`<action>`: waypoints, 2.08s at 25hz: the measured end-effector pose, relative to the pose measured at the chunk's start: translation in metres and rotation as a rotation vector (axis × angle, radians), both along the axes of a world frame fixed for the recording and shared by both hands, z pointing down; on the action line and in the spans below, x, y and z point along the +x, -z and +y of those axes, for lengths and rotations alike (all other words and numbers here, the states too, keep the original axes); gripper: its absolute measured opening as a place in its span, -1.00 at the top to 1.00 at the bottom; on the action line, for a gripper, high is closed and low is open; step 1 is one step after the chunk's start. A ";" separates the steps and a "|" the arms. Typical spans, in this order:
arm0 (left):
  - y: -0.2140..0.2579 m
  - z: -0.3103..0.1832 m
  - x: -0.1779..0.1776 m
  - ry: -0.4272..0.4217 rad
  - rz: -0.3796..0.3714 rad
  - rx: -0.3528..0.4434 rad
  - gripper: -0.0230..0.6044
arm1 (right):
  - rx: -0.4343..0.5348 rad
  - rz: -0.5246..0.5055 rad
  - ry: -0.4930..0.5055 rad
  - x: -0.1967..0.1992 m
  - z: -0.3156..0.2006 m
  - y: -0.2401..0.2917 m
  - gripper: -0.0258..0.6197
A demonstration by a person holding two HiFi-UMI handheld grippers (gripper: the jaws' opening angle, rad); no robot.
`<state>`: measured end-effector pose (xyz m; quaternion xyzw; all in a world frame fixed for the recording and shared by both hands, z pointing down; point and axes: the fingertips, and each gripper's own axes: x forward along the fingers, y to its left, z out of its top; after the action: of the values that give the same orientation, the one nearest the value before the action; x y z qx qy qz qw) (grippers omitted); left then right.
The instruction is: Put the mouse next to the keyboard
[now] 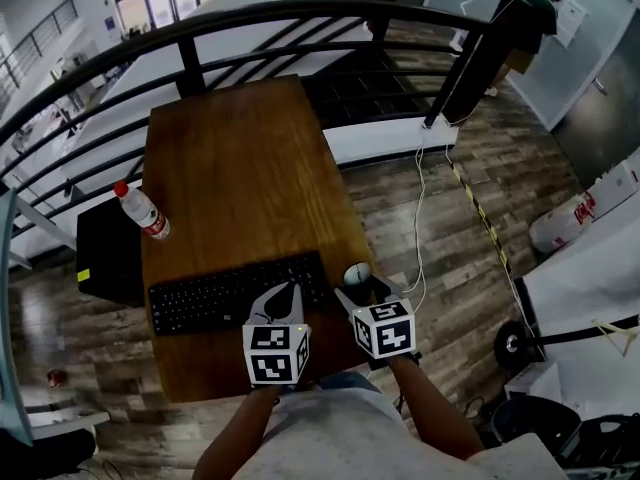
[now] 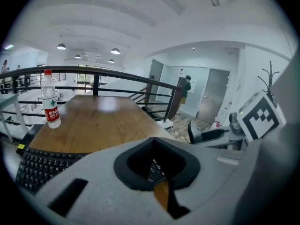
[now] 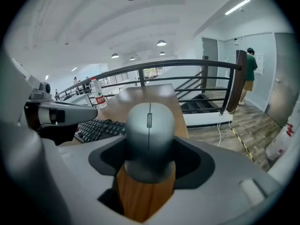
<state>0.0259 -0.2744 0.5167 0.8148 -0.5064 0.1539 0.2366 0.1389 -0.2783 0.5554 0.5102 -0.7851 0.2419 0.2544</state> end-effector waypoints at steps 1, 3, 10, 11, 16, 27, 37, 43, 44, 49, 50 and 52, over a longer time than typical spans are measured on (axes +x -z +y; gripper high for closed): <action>-0.002 -0.002 0.000 0.011 -0.001 -0.004 0.95 | -0.009 0.001 0.008 0.001 -0.003 -0.003 -0.01; -0.005 -0.005 0.002 0.031 -0.002 -0.011 0.95 | -0.028 0.005 0.024 0.004 -0.008 -0.011 -0.01; -0.011 -0.016 0.003 0.077 -0.006 -0.020 0.95 | -0.115 0.023 0.060 0.006 -0.024 -0.040 -0.01; -0.011 -0.017 0.002 0.082 -0.006 -0.021 0.95 | -0.132 0.025 0.060 0.006 -0.026 -0.044 -0.01; -0.011 -0.021 -0.002 0.104 -0.010 -0.015 0.95 | -0.206 0.023 0.051 0.005 -0.034 -0.061 -0.01; -0.006 -0.031 -0.012 0.115 -0.026 0.001 0.95 | -0.293 0.042 0.001 0.004 -0.045 -0.081 -0.02; -0.003 -0.035 -0.008 0.090 -0.027 0.003 0.95 | -0.282 0.033 -0.051 0.006 -0.055 -0.084 -0.02; -0.006 -0.035 -0.007 0.084 -0.026 -0.001 0.95 | -0.300 0.057 -0.048 0.006 -0.055 -0.090 -0.03; -0.007 -0.035 -0.008 0.084 -0.026 -0.003 0.95 | -0.299 0.062 -0.049 0.006 -0.055 -0.090 -0.03; -0.007 -0.037 -0.012 0.090 -0.025 -0.004 0.95 | -0.300 0.083 -0.057 0.005 -0.055 -0.091 -0.03; -0.007 -0.038 -0.013 0.090 -0.024 -0.004 0.95 | -0.302 0.088 -0.061 0.005 -0.055 -0.091 -0.03; -0.007 -0.037 -0.014 0.091 -0.023 -0.004 0.95 | -0.305 0.099 -0.069 0.005 -0.055 -0.091 -0.03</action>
<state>0.0120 -0.3116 0.5238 0.7886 -0.5453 0.1533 0.2393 0.1441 -0.3332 0.6467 0.5036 -0.7077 0.3417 0.3588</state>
